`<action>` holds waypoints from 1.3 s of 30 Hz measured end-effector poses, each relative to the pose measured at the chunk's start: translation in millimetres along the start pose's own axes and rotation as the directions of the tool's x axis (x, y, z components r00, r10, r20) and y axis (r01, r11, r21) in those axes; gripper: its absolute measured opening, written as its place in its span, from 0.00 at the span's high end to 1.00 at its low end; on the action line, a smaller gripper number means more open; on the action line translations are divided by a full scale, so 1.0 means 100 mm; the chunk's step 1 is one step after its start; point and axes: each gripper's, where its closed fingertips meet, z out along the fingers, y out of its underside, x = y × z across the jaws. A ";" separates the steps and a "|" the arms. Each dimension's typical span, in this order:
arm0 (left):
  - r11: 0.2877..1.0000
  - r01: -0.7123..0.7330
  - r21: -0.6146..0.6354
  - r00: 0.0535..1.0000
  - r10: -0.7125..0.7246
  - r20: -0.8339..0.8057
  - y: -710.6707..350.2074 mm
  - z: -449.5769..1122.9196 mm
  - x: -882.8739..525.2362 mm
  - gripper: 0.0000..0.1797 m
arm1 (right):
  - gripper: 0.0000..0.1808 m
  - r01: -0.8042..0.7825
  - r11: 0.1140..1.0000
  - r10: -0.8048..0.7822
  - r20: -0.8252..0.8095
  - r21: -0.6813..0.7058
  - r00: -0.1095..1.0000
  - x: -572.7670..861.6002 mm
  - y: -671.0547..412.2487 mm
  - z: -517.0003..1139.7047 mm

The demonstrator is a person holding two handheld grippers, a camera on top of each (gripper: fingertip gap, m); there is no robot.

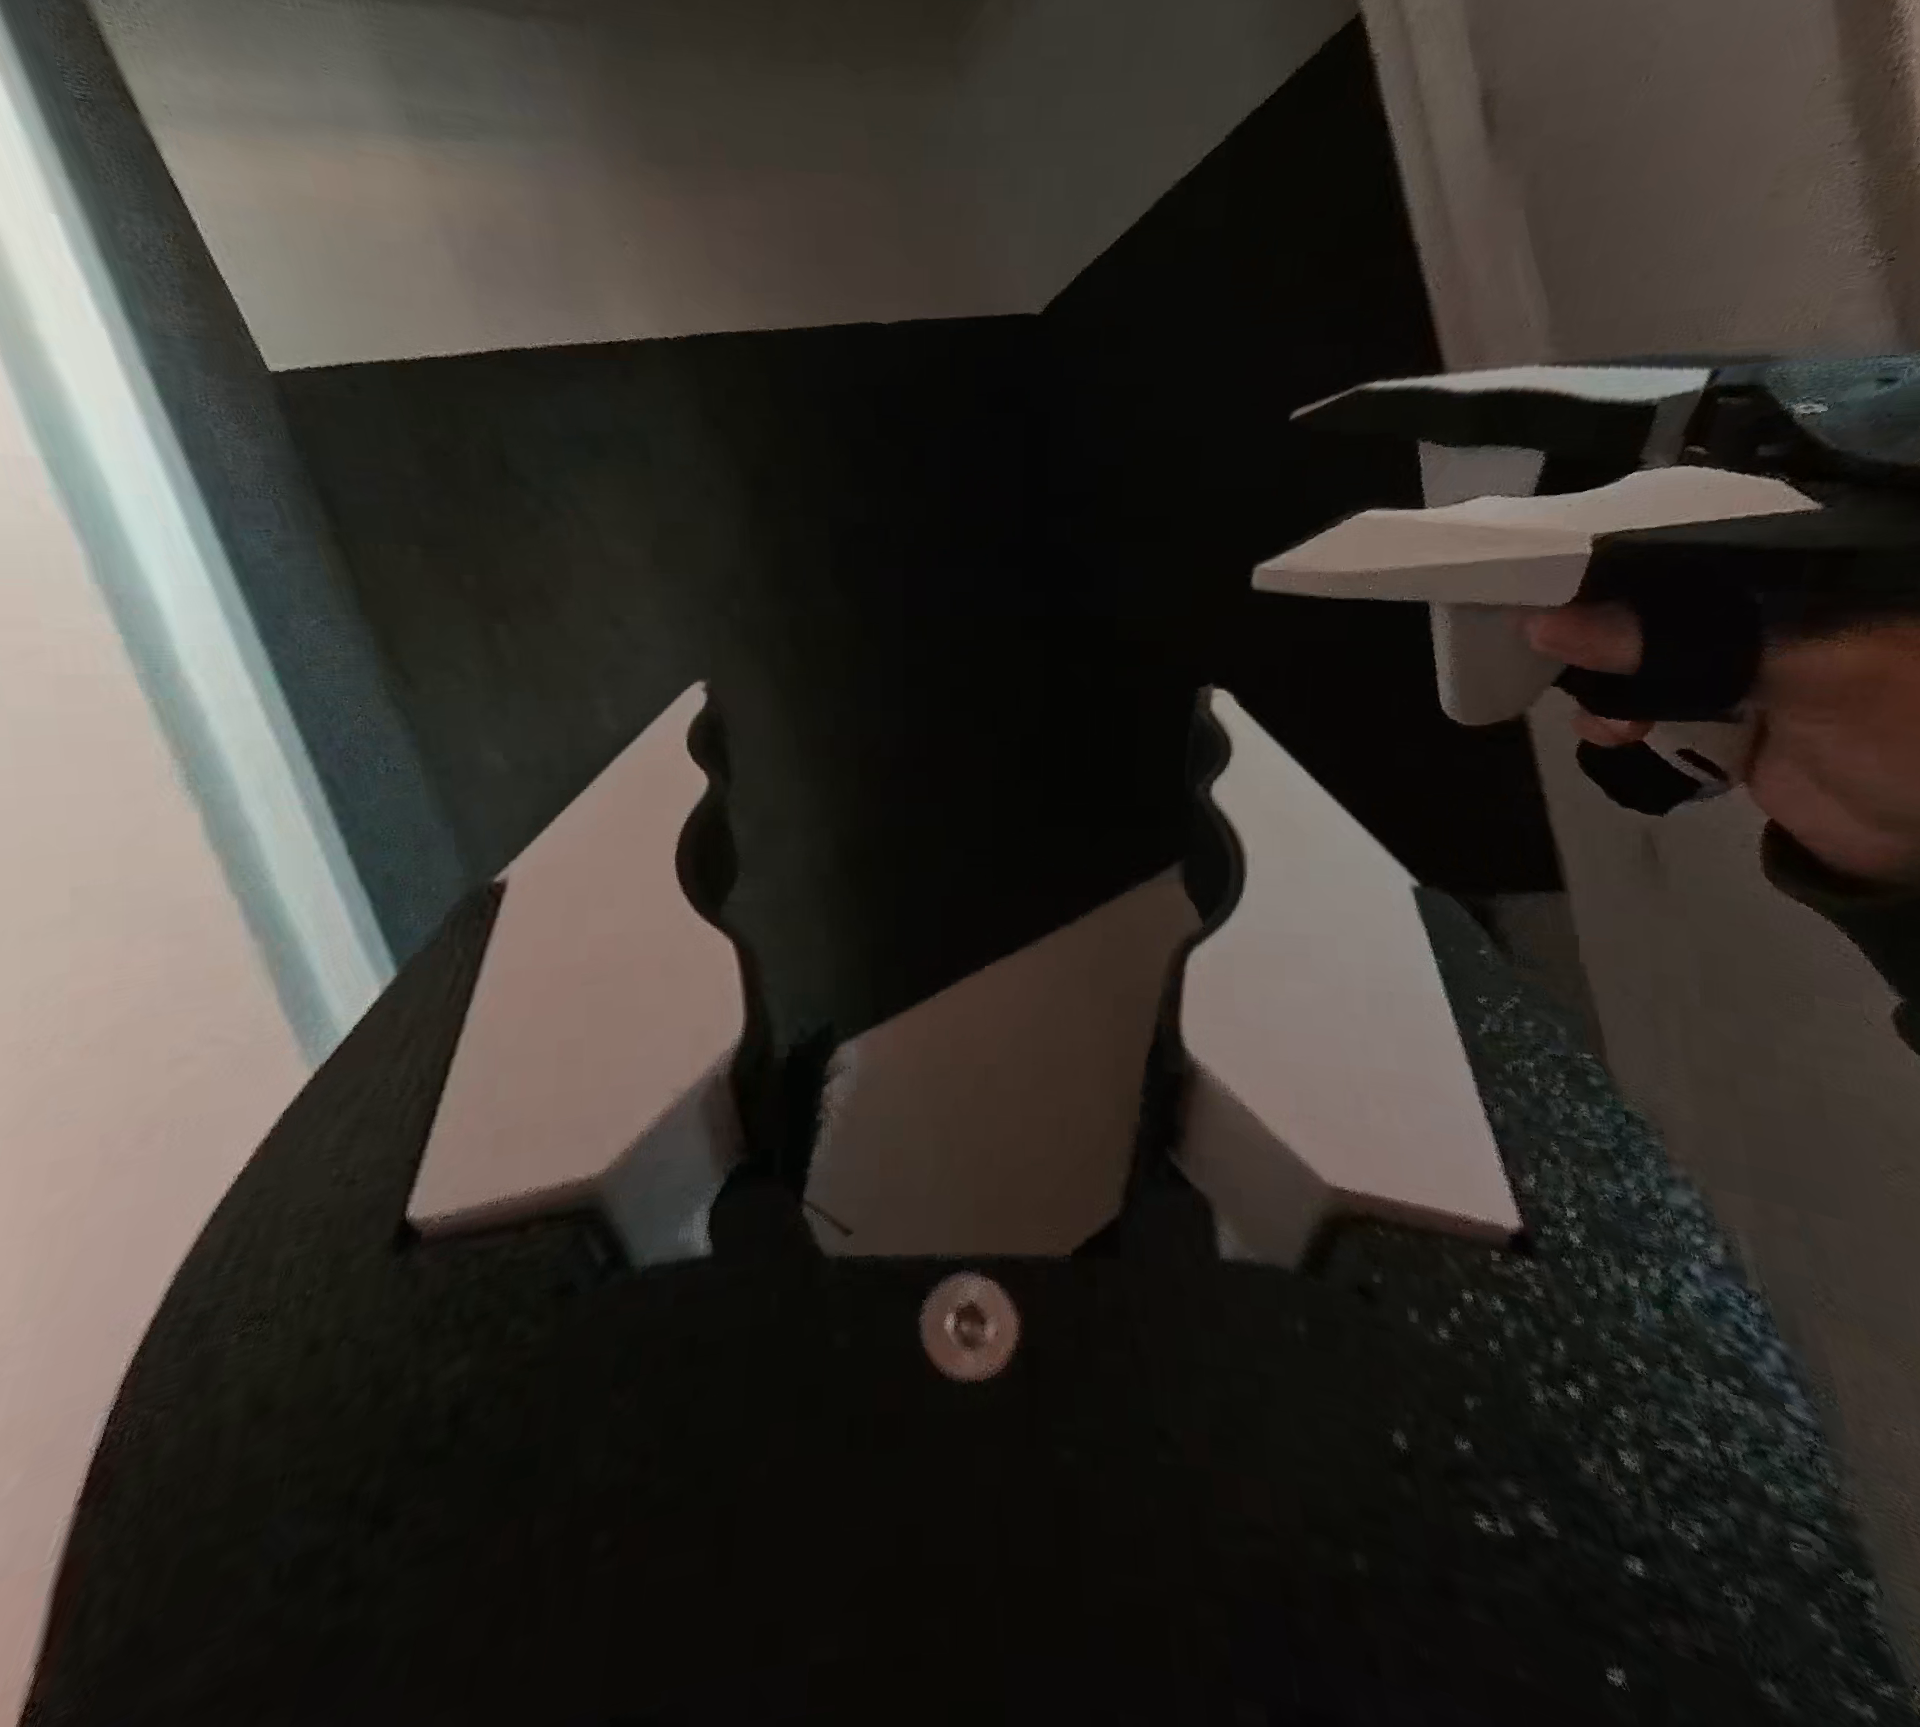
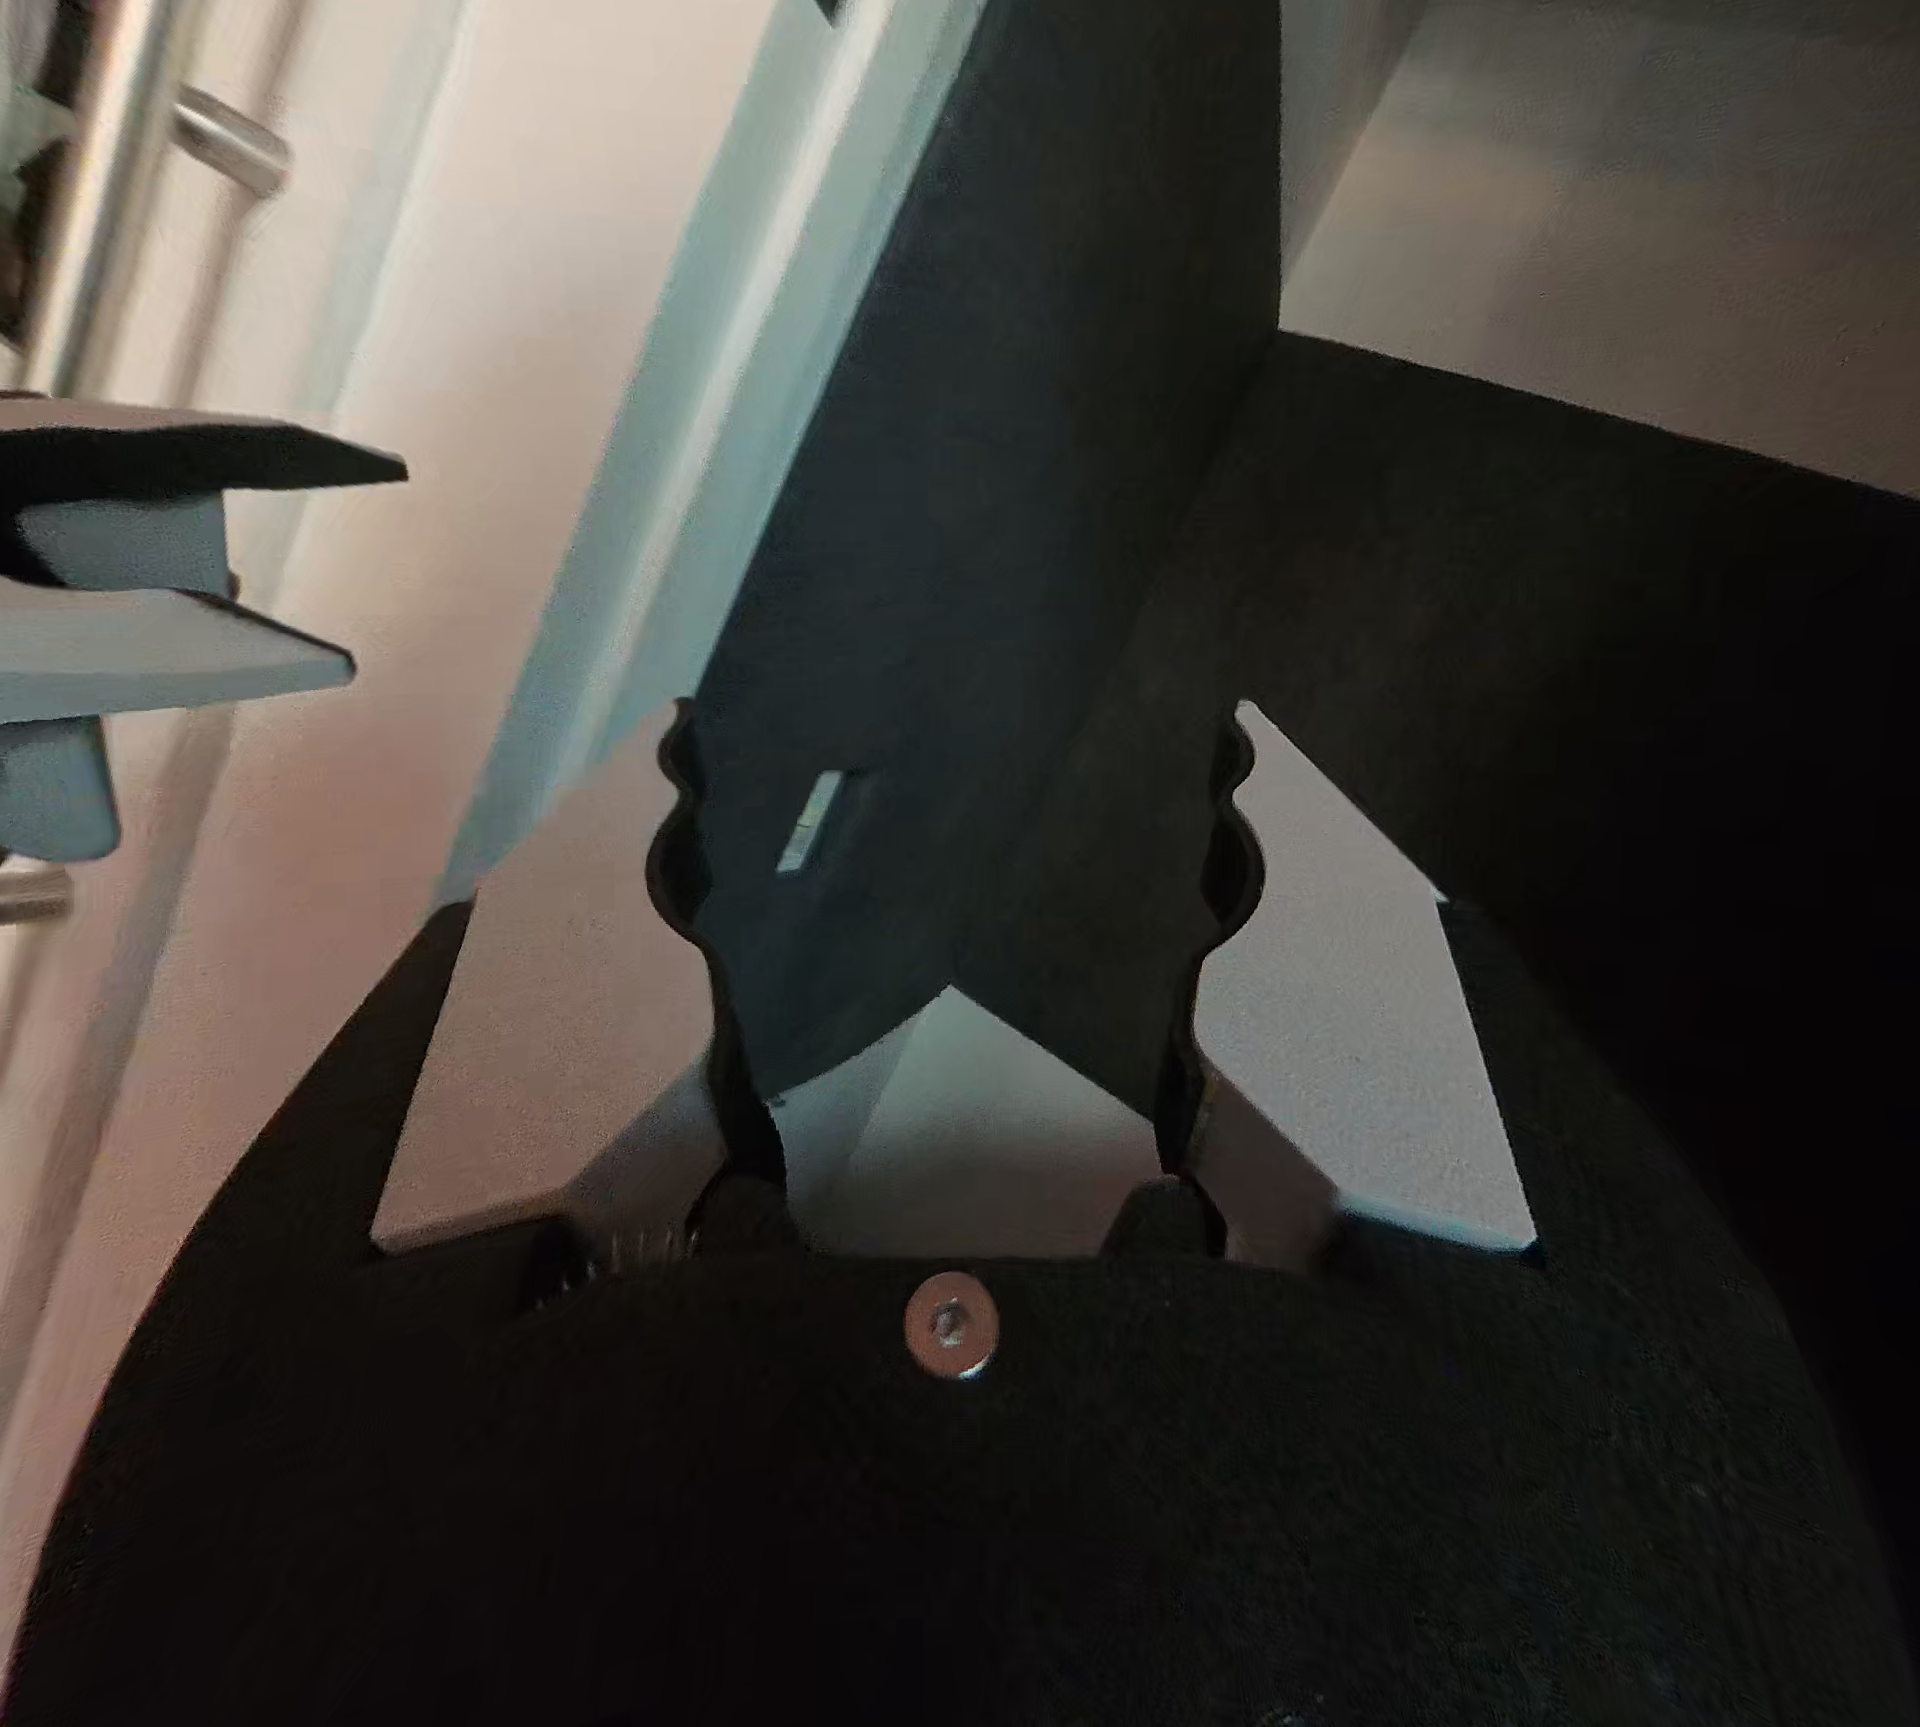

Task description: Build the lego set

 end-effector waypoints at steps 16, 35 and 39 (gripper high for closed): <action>0.952 0.300 0.066 0.874 -0.246 -0.418 2.12 3.71 -0.06 0.50 | 0.42 0.191 0.936 -0.332 -0.562 -0.296 0.757 3.28 2.38 0.69; 0.912 0.404 -0.074 0.250 -0.188 -0.950 3.90 7.46 2.25 0.50 | 0.54 -0.154 0.688 -0.716 -0.698 -0.710 0.021 6.08 4.41 -0.72; 0.862 0.485 -0.145 0.084 -0.211 -0.974 4.01 7.95 2.69 0.51 | 0.54 -0.255 0.624 -0.777 -0.621 -0.739 -0.100 6.11 4.49 -0.86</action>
